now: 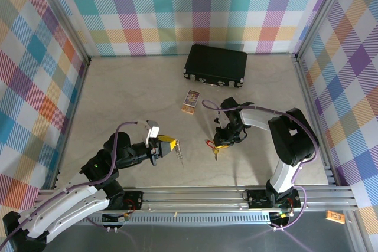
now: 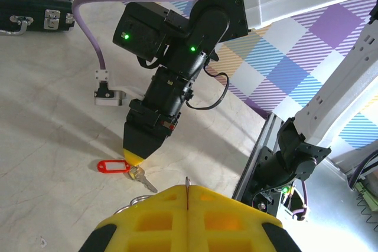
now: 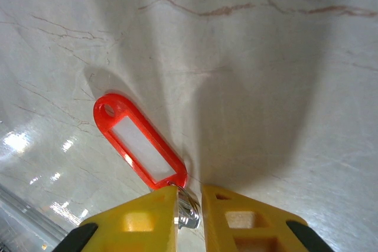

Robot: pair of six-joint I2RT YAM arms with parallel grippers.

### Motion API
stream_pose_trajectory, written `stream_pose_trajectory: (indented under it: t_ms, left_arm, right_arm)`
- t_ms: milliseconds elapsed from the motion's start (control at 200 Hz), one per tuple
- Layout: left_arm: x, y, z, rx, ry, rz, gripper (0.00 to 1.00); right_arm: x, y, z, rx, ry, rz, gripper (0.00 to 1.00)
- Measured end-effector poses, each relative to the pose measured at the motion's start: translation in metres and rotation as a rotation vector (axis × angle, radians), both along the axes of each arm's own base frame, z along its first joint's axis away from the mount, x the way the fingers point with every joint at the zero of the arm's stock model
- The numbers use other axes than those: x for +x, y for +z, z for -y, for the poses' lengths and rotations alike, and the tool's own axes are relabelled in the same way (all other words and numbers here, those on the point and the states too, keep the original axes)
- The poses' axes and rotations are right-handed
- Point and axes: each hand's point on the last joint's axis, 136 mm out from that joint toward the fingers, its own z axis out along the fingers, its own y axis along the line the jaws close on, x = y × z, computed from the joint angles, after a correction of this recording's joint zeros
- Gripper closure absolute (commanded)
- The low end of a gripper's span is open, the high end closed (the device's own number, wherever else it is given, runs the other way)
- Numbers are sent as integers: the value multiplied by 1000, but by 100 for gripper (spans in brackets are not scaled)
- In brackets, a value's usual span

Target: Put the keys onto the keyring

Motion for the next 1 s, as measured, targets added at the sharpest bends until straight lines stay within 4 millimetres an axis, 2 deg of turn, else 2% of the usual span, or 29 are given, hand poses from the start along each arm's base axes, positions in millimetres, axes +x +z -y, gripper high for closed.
stream_pose_trajectory:
  t_ms: [1000]
  left_arm:
    - [0,0,0,-4,2,-11,100]
  right_arm:
    - [-7,1,-9,31,30,-6,91]
